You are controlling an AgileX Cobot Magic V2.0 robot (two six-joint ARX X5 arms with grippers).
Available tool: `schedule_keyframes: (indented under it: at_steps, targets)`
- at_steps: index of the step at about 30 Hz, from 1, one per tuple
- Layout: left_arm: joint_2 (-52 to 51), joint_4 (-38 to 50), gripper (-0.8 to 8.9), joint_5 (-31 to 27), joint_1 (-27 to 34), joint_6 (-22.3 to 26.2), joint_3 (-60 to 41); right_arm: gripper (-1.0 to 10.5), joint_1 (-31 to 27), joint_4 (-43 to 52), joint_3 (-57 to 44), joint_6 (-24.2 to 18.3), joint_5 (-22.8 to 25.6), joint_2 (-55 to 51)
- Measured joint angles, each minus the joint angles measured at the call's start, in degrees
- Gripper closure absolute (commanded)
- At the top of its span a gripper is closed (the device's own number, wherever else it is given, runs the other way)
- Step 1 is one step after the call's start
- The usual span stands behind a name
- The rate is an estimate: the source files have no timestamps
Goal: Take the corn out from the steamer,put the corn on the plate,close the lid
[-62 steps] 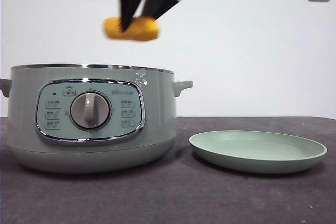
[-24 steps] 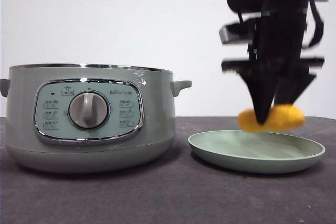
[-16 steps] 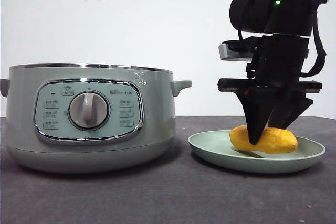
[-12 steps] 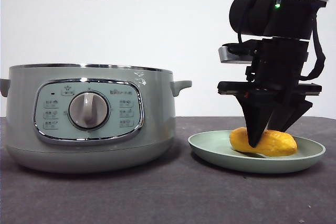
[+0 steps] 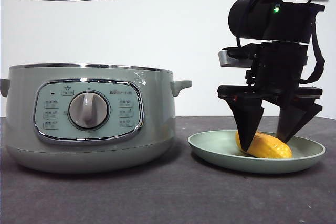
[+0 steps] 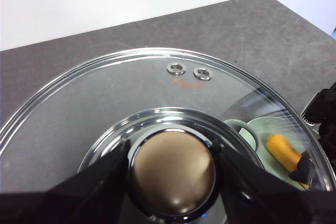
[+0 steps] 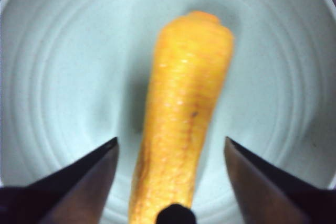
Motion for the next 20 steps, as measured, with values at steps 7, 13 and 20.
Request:
schedule_keyframes:
  at_steps: [7, 13, 20]
  targets:
    - [2.8, 0.4, 8.22, 0.0, 0.0, 0.0, 0.0, 5.6, 0.0, -1.7, -0.3, 0.6, 0.0, -8.0]
    - [7.5, 0.5, 8.22, 0.0, 0.0, 0.0, 0.0, 5.7, 0.0, -3.2, -0.3, 0.8, 0.1, -17.1]
    - [13.7, 1.6, 8.22, 0.0, 0.0, 0.0, 0.0, 5.7, 0.0, -3.5, -0.3, 0.8, 0.2, -26.8]
